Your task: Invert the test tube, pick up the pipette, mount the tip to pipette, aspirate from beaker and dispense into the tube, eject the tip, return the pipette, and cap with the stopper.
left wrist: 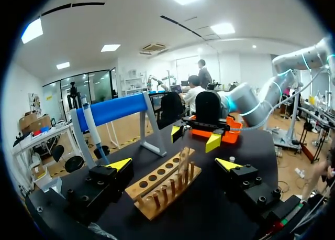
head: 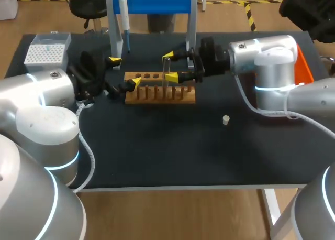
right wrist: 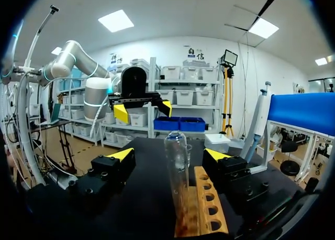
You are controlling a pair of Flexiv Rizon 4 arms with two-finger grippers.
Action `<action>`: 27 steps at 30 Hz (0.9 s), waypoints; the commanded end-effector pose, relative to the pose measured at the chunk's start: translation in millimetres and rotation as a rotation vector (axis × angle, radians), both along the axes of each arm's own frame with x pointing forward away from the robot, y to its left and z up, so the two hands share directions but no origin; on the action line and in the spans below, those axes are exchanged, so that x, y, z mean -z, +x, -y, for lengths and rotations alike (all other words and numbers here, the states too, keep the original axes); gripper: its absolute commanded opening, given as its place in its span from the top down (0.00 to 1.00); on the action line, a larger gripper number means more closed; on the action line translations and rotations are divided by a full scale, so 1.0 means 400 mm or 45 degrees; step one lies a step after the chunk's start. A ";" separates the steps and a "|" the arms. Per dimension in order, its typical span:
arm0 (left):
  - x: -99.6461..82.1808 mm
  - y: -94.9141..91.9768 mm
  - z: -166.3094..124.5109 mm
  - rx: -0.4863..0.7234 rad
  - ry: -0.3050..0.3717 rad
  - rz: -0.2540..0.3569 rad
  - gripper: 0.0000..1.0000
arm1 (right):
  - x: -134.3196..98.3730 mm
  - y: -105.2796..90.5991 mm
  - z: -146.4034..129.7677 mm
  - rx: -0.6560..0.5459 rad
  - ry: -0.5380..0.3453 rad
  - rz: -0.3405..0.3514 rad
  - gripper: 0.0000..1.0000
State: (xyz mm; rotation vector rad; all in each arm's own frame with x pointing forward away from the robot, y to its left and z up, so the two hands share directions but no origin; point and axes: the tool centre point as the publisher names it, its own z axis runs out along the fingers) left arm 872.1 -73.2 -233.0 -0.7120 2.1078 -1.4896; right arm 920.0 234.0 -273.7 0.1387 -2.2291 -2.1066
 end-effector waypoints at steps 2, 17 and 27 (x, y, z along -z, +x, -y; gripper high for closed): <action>0.006 -0.001 -0.005 0.005 -0.008 0.008 0.00 | 0.006 0.004 -0.006 -0.002 0.008 -0.006 0.34; 0.006 -0.001 -0.005 0.005 -0.008 0.008 0.00 | 0.014 0.009 -0.020 0.015 0.021 -0.021 0.51; 0.006 -0.001 -0.005 0.005 -0.008 0.008 0.00 | 0.018 0.014 -0.024 0.025 0.021 -0.021 0.57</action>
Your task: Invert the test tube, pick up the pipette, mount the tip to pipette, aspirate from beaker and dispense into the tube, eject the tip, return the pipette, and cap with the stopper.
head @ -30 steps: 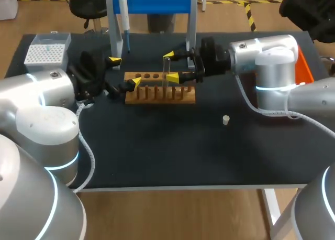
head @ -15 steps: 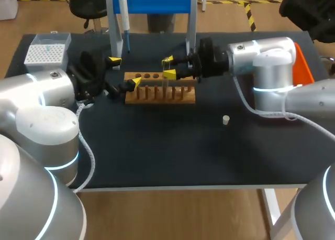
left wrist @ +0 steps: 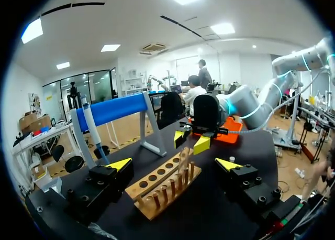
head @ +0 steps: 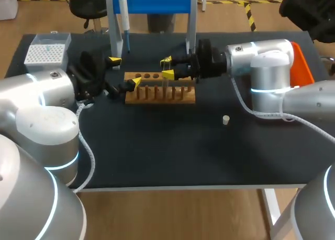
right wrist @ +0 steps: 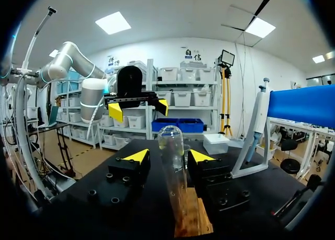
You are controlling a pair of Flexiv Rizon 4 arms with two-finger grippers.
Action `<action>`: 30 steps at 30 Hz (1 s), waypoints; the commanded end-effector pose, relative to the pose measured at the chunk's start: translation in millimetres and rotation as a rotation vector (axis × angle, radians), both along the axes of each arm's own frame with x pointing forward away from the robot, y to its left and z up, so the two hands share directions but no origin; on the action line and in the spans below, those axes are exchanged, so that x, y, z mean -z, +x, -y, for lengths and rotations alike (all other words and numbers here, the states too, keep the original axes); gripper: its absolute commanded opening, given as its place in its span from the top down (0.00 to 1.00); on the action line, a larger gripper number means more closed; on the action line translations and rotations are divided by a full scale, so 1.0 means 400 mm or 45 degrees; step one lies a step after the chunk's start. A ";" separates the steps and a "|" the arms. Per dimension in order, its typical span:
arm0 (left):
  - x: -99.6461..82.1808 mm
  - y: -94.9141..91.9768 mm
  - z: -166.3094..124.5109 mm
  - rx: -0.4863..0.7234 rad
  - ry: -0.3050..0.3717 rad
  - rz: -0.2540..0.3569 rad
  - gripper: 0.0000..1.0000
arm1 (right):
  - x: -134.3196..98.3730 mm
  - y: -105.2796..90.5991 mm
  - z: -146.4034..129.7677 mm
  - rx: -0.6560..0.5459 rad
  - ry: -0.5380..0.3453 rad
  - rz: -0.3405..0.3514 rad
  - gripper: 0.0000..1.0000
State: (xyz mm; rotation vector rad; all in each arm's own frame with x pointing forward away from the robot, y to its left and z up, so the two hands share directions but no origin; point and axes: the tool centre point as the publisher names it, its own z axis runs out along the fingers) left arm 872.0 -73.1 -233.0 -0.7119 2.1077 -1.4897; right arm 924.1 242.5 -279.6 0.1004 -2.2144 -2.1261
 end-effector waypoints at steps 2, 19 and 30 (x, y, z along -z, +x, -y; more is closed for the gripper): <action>0.006 -0.001 -0.005 0.005 -0.008 0.008 0.00 | 0.004 0.005 -0.003 0.004 0.003 0.000 0.70; 0.006 -0.001 -0.005 0.005 -0.008 0.008 0.00 | -0.008 0.008 -0.011 0.021 0.000 0.006 1.00; 0.006 -0.001 -0.005 0.005 -0.008 0.008 0.00 | -0.017 0.015 -0.009 0.031 -0.009 0.012 1.00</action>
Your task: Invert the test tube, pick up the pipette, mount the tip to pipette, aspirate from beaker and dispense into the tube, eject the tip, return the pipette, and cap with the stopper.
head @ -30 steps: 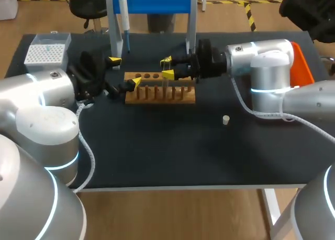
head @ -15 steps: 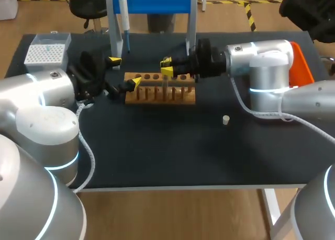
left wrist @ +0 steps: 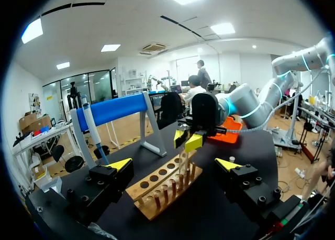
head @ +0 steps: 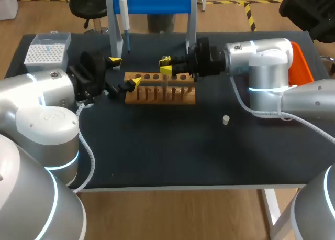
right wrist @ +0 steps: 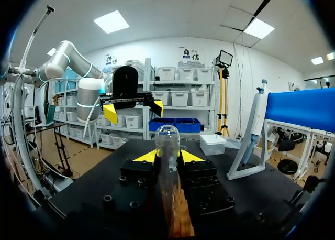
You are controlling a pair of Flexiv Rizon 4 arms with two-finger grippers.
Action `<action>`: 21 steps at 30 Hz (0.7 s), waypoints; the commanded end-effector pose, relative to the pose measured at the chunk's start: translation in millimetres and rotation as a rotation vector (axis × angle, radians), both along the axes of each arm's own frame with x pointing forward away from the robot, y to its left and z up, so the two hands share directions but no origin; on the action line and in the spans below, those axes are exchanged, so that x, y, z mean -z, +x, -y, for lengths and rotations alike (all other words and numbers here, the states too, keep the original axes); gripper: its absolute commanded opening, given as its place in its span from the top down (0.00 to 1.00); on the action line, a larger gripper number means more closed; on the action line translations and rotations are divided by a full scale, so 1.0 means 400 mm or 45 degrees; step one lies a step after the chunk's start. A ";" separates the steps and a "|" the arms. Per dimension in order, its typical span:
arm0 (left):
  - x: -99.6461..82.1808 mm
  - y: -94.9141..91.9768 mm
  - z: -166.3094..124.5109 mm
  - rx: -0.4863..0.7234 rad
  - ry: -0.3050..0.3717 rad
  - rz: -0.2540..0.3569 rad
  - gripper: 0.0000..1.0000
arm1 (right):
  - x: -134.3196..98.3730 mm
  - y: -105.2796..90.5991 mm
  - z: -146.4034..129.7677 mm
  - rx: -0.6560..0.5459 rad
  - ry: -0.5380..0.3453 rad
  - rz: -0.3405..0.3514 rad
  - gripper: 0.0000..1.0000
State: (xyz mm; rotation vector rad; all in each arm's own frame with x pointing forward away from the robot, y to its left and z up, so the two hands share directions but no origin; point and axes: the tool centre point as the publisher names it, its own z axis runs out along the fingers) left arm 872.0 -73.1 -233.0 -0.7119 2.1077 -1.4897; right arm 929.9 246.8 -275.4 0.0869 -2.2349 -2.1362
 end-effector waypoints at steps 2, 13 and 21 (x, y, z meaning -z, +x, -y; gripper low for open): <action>0.006 -0.001 -0.005 0.005 -0.008 0.008 0.00 | -0.012 0.004 0.002 0.007 -0.002 -0.001 1.00; 0.006 -0.001 -0.005 0.005 -0.008 0.008 0.00 | -0.033 0.015 -0.001 0.020 -0.003 -0.012 1.00; 0.006 -0.001 -0.005 0.005 -0.008 0.008 0.00 | -0.045 0.017 -0.003 0.025 -0.008 -0.004 1.00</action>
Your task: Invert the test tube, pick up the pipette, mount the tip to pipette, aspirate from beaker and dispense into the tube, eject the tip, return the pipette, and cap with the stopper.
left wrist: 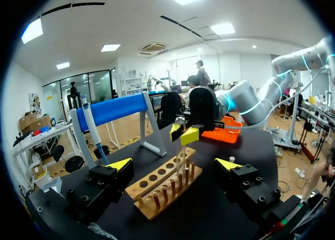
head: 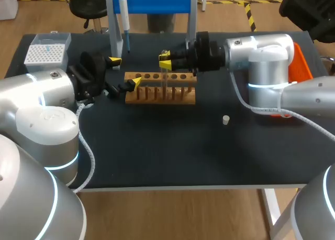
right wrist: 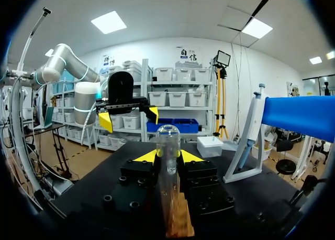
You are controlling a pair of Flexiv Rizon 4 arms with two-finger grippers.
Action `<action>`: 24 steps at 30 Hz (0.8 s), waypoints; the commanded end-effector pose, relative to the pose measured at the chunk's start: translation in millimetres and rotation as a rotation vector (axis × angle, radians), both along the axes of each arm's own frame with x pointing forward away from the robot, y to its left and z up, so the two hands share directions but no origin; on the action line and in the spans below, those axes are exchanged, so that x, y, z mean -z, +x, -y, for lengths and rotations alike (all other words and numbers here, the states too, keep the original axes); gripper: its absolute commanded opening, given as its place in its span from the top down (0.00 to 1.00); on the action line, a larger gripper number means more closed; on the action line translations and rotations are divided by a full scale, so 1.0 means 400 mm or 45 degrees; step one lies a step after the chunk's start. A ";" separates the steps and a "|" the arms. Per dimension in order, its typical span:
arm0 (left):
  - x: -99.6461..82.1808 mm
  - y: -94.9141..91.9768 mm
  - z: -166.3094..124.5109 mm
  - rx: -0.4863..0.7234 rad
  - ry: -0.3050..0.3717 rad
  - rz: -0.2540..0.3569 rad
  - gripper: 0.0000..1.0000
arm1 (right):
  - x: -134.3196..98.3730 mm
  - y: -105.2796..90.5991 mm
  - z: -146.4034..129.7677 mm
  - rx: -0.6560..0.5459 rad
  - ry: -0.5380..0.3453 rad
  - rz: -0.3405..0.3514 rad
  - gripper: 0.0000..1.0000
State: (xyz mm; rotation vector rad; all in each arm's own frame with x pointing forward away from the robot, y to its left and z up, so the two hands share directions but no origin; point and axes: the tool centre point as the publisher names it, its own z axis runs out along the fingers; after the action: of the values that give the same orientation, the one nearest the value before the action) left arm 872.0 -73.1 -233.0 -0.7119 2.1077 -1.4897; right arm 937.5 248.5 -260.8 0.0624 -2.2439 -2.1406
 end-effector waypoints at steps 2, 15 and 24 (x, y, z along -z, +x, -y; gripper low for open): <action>0.006 -0.001 -0.005 0.005 -0.008 0.008 0.00 | -0.013 -0.001 0.001 0.004 -0.006 0.001 1.00; 0.006 -0.001 -0.005 0.005 -0.008 0.008 0.00 | -0.038 0.002 0.002 0.015 -0.027 -0.021 1.00; 0.006 -0.001 -0.005 0.005 -0.008 0.008 0.00 | -0.058 -0.003 0.007 0.018 -0.048 -0.034 1.00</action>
State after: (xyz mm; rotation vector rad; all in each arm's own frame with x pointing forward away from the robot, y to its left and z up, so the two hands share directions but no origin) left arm 872.0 -73.1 -233.0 -0.7119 2.1077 -1.4897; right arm 939.4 248.5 -241.8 0.0216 -2.2671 -2.0976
